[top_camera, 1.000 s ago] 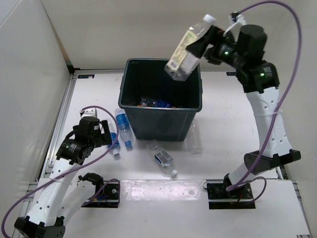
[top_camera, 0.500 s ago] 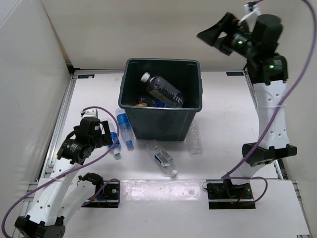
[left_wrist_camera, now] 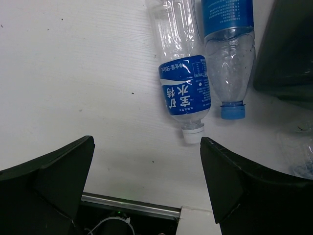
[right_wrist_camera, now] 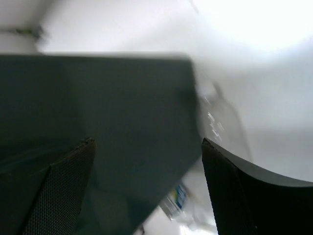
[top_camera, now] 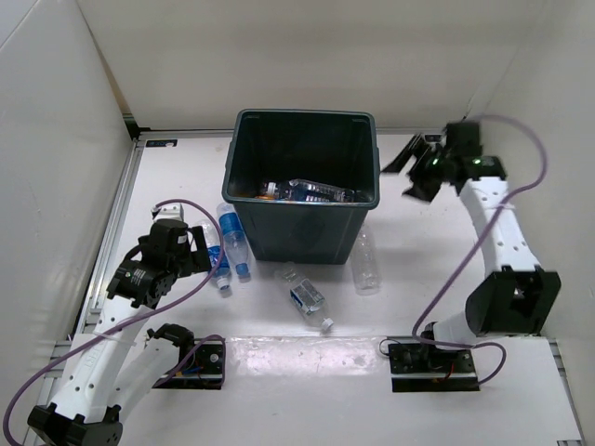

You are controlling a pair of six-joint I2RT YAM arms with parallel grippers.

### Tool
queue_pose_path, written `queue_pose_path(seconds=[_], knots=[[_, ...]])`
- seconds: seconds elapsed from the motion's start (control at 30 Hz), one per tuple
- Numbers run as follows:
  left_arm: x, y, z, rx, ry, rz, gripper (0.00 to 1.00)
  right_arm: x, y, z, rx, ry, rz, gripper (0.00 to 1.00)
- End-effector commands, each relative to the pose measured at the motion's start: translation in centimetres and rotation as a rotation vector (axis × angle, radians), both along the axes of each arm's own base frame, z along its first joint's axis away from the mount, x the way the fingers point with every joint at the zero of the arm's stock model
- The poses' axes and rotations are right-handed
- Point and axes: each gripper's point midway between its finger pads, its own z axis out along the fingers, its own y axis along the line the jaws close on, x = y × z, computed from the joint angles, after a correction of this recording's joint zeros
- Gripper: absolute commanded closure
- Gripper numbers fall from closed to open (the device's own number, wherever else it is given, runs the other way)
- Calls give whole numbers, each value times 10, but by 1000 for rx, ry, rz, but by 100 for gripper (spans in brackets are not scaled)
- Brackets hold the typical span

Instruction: Put the plastic bottles in the bin

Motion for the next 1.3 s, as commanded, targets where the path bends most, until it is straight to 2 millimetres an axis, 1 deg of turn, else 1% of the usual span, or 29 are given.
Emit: queue_pose_path(seconds=[0.0, 0.07, 0.1, 0.2, 0.23, 0.27, 0.3, 0.33, 0.37, 0.43, 0.47, 0.5, 0.53, 0.57, 0.63, 0.67, 0.73, 0.77, 0.87, 0.97, 1.0, 1.03, 1.07, 1.1, 1.13, 1.17, 1.2, 1.23, 1.27], knots=[[2, -2, 1, -11, -14, -3, 0, -28, 16, -61, 45, 163, 50, 10], [3, -2, 2, -14, -17, -2, 0, -38, 25, -83, 55, 240, 76, 10], [2, -1, 0, -12, -10, 2, 0, -49, 27, -109, 49, 326, 94, 10], [3, -2, 2, -15, -18, -5, 0, -67, 38, -141, 30, 451, 145, 10], [2, -2, 1, -13, -13, -1, 0, -68, 40, -144, 19, 466, 165, 10], [2, -2, 1, -14, -14, -4, 0, -72, 41, -162, -1, 544, 174, 10], [2, -2, 2, -14, -17, -3, 0, -73, 43, -166, -6, 568, 185, 10], [2, -2, 1, -18, -18, -2, 0, -74, 42, -163, -33, 587, 204, 10], [2, -2, 2, -15, -20, -5, 0, -75, 42, -180, -54, 654, 212, 10], [2, -2, 1, -15, -16, 0, 0, -78, 44, -183, -101, 692, 245, 10], [2, -1, 2, -13, -18, 1, 0, -77, 45, -195, -116, 733, 258, 10], [2, -1, 2, -14, -21, 2, 0, -78, 51, -196, -130, 743, 278, 10], [2, 0, 3, -12, -23, 6, 0, -85, 52, -205, -136, 793, 282, 10], [1, 0, 3, -11, -22, 8, 0, -85, 54, -207, -135, 806, 281, 10], [0, 2, 3, -7, -24, 16, 0, -92, 54, -220, -147, 864, 281, 16], [1, 2, 3, -8, -23, 18, 0, -95, 53, -221, -162, 880, 278, 22], [0, 3, 3, -3, -23, 25, 0, -99, 47, -225, -184, 925, 257, 26], [-1, 3, 3, -1, -19, 26, 0, -99, 44, -226, -199, 931, 251, 31], [-1, 5, 3, 3, -20, 34, 0, -98, 34, -220, -213, 935, 226, 38], [0, 5, 4, 0, -21, 35, 0, -85, 21, -200, -243, 867, 188, 59], [0, 4, 4, 0, -21, 34, 0, -77, 16, -191, -245, 840, 168, 73], [0, 4, 3, -2, -21, 35, 0, -74, 8, -178, -246, 807, 149, 79], [0, 4, 2, -1, -20, 37, 0, -70, -1, -172, -236, 795, 121, 84], [1, 4, 3, -1, -23, 36, 0, -69, -6, -167, -231, 791, 102, 92], [0, 4, 2, -1, -20, 36, 0, -60, -9, -153, -218, 754, 90, 94], [0, 5, 3, -3, -22, 40, 0, -54, -27, -137, -194, 708, 30, 94], [1, 5, 2, 2, -20, 40, 0, -47, -33, -125, -178, 674, -2, 94], [1, 6, 3, 1, -23, 47, 0, -39, -40, -105, -139, 604, -32, 95], [0, 6, 2, 1, -17, 50, 0, -31, -61, -84, -105, 546, -111, 99]])
